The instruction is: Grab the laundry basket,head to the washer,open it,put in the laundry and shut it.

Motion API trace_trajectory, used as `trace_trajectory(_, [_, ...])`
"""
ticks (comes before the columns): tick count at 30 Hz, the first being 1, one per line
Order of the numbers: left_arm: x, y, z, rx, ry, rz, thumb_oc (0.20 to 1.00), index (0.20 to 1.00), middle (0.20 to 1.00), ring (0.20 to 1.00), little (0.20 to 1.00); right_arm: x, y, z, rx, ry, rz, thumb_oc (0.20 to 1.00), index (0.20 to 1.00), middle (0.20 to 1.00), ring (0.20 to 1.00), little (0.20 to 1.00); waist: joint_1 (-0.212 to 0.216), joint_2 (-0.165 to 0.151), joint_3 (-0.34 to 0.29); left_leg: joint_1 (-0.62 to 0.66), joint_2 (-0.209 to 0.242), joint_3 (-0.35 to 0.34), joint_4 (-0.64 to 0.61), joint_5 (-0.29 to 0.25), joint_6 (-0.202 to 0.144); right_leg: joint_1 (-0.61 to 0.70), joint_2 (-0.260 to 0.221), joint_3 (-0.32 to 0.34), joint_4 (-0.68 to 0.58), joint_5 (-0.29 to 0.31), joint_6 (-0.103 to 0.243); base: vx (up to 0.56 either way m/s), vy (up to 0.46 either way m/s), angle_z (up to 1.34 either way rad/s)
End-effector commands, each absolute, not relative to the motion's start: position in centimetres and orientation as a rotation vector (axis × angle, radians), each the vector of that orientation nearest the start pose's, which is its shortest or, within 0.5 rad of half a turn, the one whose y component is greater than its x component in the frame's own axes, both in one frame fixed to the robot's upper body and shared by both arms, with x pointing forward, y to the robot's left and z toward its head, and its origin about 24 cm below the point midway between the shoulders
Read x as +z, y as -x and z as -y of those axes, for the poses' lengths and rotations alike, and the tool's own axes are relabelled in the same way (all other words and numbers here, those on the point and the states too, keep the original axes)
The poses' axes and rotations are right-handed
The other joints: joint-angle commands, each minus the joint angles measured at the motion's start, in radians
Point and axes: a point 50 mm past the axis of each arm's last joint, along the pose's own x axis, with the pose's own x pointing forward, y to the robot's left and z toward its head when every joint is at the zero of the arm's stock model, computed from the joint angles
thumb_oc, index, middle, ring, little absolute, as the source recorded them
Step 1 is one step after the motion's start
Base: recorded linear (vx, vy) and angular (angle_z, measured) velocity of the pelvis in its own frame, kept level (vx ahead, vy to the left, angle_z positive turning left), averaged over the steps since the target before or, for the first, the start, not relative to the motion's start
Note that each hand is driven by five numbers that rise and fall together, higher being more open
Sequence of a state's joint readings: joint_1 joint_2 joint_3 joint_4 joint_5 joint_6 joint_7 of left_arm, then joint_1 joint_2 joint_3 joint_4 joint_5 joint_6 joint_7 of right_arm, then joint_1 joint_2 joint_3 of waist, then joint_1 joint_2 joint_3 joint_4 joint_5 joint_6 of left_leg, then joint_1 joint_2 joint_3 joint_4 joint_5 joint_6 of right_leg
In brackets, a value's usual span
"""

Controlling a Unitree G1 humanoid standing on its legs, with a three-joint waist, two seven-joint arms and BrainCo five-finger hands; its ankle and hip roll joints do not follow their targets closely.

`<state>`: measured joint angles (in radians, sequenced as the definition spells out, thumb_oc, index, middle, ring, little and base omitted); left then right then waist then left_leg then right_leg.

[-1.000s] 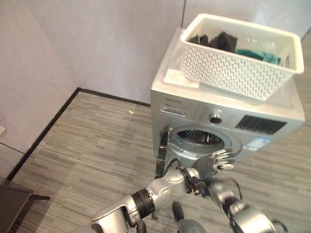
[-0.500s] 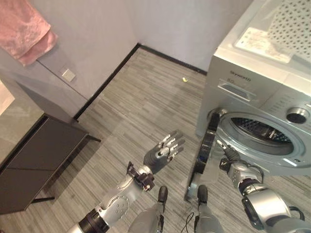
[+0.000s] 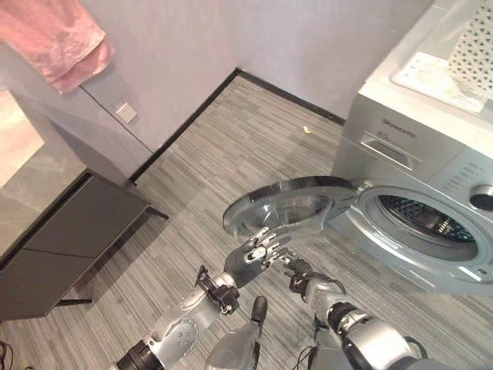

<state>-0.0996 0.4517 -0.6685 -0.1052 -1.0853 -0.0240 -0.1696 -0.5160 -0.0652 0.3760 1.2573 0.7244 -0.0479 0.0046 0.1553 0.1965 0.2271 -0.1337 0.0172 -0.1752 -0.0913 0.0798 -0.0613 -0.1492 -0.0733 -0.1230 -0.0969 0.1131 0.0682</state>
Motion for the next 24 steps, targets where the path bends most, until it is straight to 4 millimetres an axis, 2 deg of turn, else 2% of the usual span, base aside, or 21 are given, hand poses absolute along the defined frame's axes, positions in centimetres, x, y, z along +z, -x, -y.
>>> trace_trajectory(1, [8.6, -22.6, -8.1, -0.877, 0.428, -0.015, 1.000, 1.000, 1.000, 1.000, 1.000, -8.3, -27.5, 11.3, 0.038, -0.287, -0.731, 1.000, 1.000, 1.000, 1.000, 1.000, -0.004, -0.046, -0.030, 0.055, -0.074, 0.020, 0.004, -0.117, 0.054, 0.024, -0.022, 0.030, 0.010, -0.096, 0.027, 0.02, 0.006, 0.08])
trace_trajectory(2, [8.6, -22.6, -8.1, -0.877, 0.427, -0.015, 1.000, 1.000, 1.000, 1.000, 1.000, -8.3, -27.4, 11.3, 0.038, -0.287, -0.731, 1.000, 1.000, 1.000, 1.000, 1.000, -0.004, -0.046, -0.029, 0.056, -0.074, 0.021, 0.004, -0.117, 0.054, 0.026, -0.022, 0.031, 0.010, -0.096, 0.027, 0.03, 0.012, 0.05])
trace_trajectory(4, [9.4, -23.2, -8.9, -0.952, 0.233, 0.014, 1.000, 1.000, 1.000, 1.000, 1.000, -9.4, -26.1, 11.7, 0.054, -0.260, -0.769, 1.000, 1.000, 1.000, 1.000, 1.000, -0.016, -0.051, -0.037, 0.069, -0.069, 0.032, 0.004, -0.127, 0.052, 0.036, -0.018, 0.037, 0.010, -0.100, 0.029, 0.04, 0.016, -0.01])
trace_trajectory(5, [10.6, -23.7, -10.2, -1.047, -0.007, 0.020, 1.000, 1.000, 1.000, 1.000, 1.000, -10.3, -24.9, 12.4, 0.072, -0.230, -0.807, 1.000, 1.000, 1.000, 1.000, 1.000, -0.030, -0.051, -0.043, 0.078, -0.063, 0.040, 0.004, -0.137, 0.051, 0.041, -0.013, 0.044, 0.010, -0.103, 0.032, 0.05, 0.015, -0.06])
trace_trajectory(7, [12.0, -24.3, -11.2, -1.168, -0.285, -0.001, 1.000, 1.000, 1.000, 1.000, 1.000, -10.9, -23.9, 13.0, 0.085, -0.220, -0.829, 1.000, 1.000, 1.000, 1.000, 1.000, -0.044, -0.052, -0.047, 0.081, -0.058, 0.048, 0.004, -0.141, 0.049, 0.041, -0.009, 0.049, 0.010, -0.101, 0.036, 0.02, 0.001, -0.09])
trace_trajectory(8, [12.0, -24.3, -11.1, -1.169, -0.287, 0.000, 1.000, 1.000, 1.000, 1.000, 1.000, -10.9, -24.0, 13.0, 0.084, -0.222, -0.827, 1.000, 1.000, 1.000, 1.000, 1.000, -0.041, -0.055, -0.048, 0.078, -0.059, 0.049, 0.004, -0.137, 0.049, 0.037, -0.011, 0.050, 0.010, -0.098, 0.037, 0.00, -0.002, -0.08])
trace_trajectory(10, [12.7, -25.2, -10.9, -1.401, -0.690, -0.103, 1.000, 1.000, 1.000, 1.000, 1.000, -11.3, -23.4, 13.7, 0.138, -0.164, -0.846, 1.000, 1.000, 1.000, 1.000, 1.000, -0.069, -0.047, -0.044, 0.081, -0.053, 0.059, 0.004, -0.139, 0.046, 0.037, -0.006, 0.056, 0.010, -0.095, 0.042, 0.00, -0.002, -0.08])
trace_trajectory(11, [12.7, -25.3, -10.8, -1.404, -0.695, -0.103, 1.000, 1.000, 1.000, 1.000, 1.000, -11.2, -23.5, 13.6, 0.136, -0.169, -0.844, 1.000, 1.000, 1.000, 1.000, 1.000, -0.064, -0.052, -0.045, 0.077, -0.055, 0.059, 0.004, -0.136, 0.046, 0.033, -0.007, 0.057, 0.010, -0.093, 0.043, 0.00, 0.000, -0.11])
trace_trajectory(12, [12.5, -25.6, -10.3, -1.461, -0.786, -0.122, 1.000, 1.000, 1.000, 1.000, 1.000, -11.1, -23.7, 13.7, 0.153, -0.142, -0.846, 1.000, 1.000, 1.000, 1.000, 1.000, -0.071, -0.049, -0.045, 0.075, -0.054, 0.060, 0.004, -0.135, 0.045, 0.029, -0.006, 0.059, 0.010, -0.092, 0.044, -0.02, 0.002, -0.13])
trace_trajectory(13, [10.8, -26.7, -9.4, -1.496, -0.945, -0.149, 1.000, 1.000, 1.000, 1.000, 1.000, -10.3, -25.0, 14.0, 0.157, -0.093, -0.819, 1.000, 1.000, 1.000, 1.000, 1.000, -0.082, -0.044, -0.035, 0.075, -0.054, 0.057, 0.004, -0.134, 0.045, 0.029, -0.003, 0.061, 0.010, -0.093, 0.044, -0.02, 0.002, -0.16])
trace_trajectory(14, [10.8, -26.8, -9.2, -1.500, -0.949, -0.146, 1.000, 1.000, 1.000, 1.000, 1.000, -10.2, -25.1, 14.0, 0.154, -0.097, -0.817, 1.000, 1.000, 1.000, 1.000, 1.000, -0.078, -0.047, -0.035, 0.071, -0.055, 0.057, 0.004, -0.129, 0.045, 0.025, -0.005, 0.061, 0.010, -0.090, 0.045, -0.04, 0.001, -0.15])
trace_trajectory(15, [9.6, -27.1, -8.7, -1.501, -0.991, -0.145, 1.000, 1.000, 1.000, 1.000, 1.000, -9.4, -26.2, 14.4, 0.142, -0.075, -0.787, 1.000, 1.000, 1.000, 1.000, 1.000, -0.082, -0.046, -0.031, 0.062, -0.057, 0.055, 0.004, -0.125, 0.044, 0.014, -0.006, 0.062, 0.010, -0.088, 0.045, -0.07, 0.004, -0.14])
trace_trajectory(16, [7.4, -27.1, -7.9, -1.497, -1.005, -0.168, 1.000, 1.000, 1.000, 1.000, 1.000, -7.9, -28.2, 15.1, 0.110, -0.053, -0.731, 1.000, 1.000, 1.000, 1.000, 1.000, -0.084, -0.048, -0.022, 0.050, -0.060, 0.051, 0.004, -0.121, 0.045, -0.004, -0.009, 0.065, 0.010, -0.086, 0.044, -0.06, 0.003, -0.14])
trace_trajectory(17, [7.3, -27.1, -7.8, -1.498, -1.004, -0.163, 1.000, 1.000, 1.000, 1.000, 1.000, -7.8, -28.2, 15.2, 0.108, -0.050, -0.732, 1.000, 1.000, 1.000, 1.000, 1.000, -0.084, -0.045, -0.024, 0.049, -0.060, 0.051, 0.004, -0.120, 0.045, -0.005, -0.009, 0.065, 0.010, -0.085, 0.044, -0.14, 0.012, -0.11])
trace_trajectory(18, [4.9, -27.3, -6.6, -1.434, -1.026, -0.130, 1.000, 1.000, 1.000, 1.000, 1.000, -5.4, -30.9, 16.4, 0.075, 0.016, -0.655, 1.000, 1.000, 1.000, 1.000, 1.000, -0.087, -0.044, -0.009, 0.021, -0.067, 0.050, 0.004, -0.111, 0.045, -0.039, -0.011, 0.071, 0.010, -0.079, 0.042, -0.13, 0.016, -0.06])
trace_trajectory(19, [4.1, -27.4, -5.6, -1.374, -0.989, -0.096, 1.000, 1.000, 1.000, 1.000, 1.000, -4.0, -32.2, 16.9, 0.055, 0.045, -0.618, 1.000, 1.000, 1.000, 1.000, 1.000, -0.083, -0.044, -0.002, 0.010, -0.070, 0.050, 0.004, -0.115, 0.047, -0.054, -0.011, 0.077, 0.010, -0.079, 0.042, -0.14, 0.017, 0.06])
trace_trajectory(20, [4.0, -27.4, -5.5, -1.373, -0.988, -0.092, 1.000, 1.000, 1.000, 1.000, 1.000, -3.9, -32.2, 17.0, 0.054, 0.048, -0.617, 1.000, 1.000, 1.000, 1.000, 1.000, -0.083, -0.042, -0.004, 0.004, -0.072, 0.050, 0.004, -0.109, 0.047, -0.059, -0.013, 0.077, 0.010, -0.074, 0.042, -0.20, -0.004, 0.03])
trace_trajectory(21, [3.1, -28.5, -2.8, -1.136, -0.822, -0.019, 1.000, 1.000, 1.000, 1.000, 1.000, -0.2, -35.3, 18.1, -0.017, 0.077, -0.524, 1.000, 1.000, 1.000, 1.000, 1.000, -0.062, -0.042, 0.023, -0.053, -0.083, 0.049, 0.004, -0.096, 0.050, -0.114, -0.015, 0.084, 0.010, -0.059, 0.040, -0.18, -0.006, 0.09])
trace_trajectory(22, [3.2, -28.5, -2.7, -1.135, -0.820, -0.013, 1.000, 1.000, 1.000, 1.000, 1.000, -0.1, -35.3, 18.2, -0.018, 0.080, -0.522, 1.000, 1.000, 1.000, 1.000, 1.000, -0.062, -0.040, 0.019, -0.063, -0.084, 0.050, 0.004, -0.089, 0.051, -0.124, -0.017, 0.085, 0.010, -0.053, 0.041, -0.28, -0.020, 0.06])
trace_trajectory(23, [3.2, -28.8, -1.8, -0.995, -0.672, 0.012, 1.000, 1.000, 1.000, 1.000, 1.000, 2.7, -37.1, 18.9, -0.107, 0.030, -0.450, 1.000, 1.000, 1.000, 1.000, 1.000, -0.033, -0.030, 0.040, -0.108, -0.090, 0.055, 0.004, -0.072, 0.051, -0.166, -0.022, 0.087, 0.010, -0.043, 0.039, -0.16, -0.035, -0.04])
trace_trajectory(24, [3.4, -28.7, -1.8, -0.950, -0.596, 0.020, 1.000, 1.000, 1.000, 1.000, 1.000, 3.9, -37.8, 19.2, -0.153, -0.041, -0.417, 1.000, 1.000, 1.000, 1.000, 1.000, -0.015, -0.020, 0.053, -0.131, -0.089, 0.058, 0.008, -0.069, 0.052, -0.183, -0.021, 0.090, 0.010, -0.046, 0.036, -0.17, -0.054, -0.19])
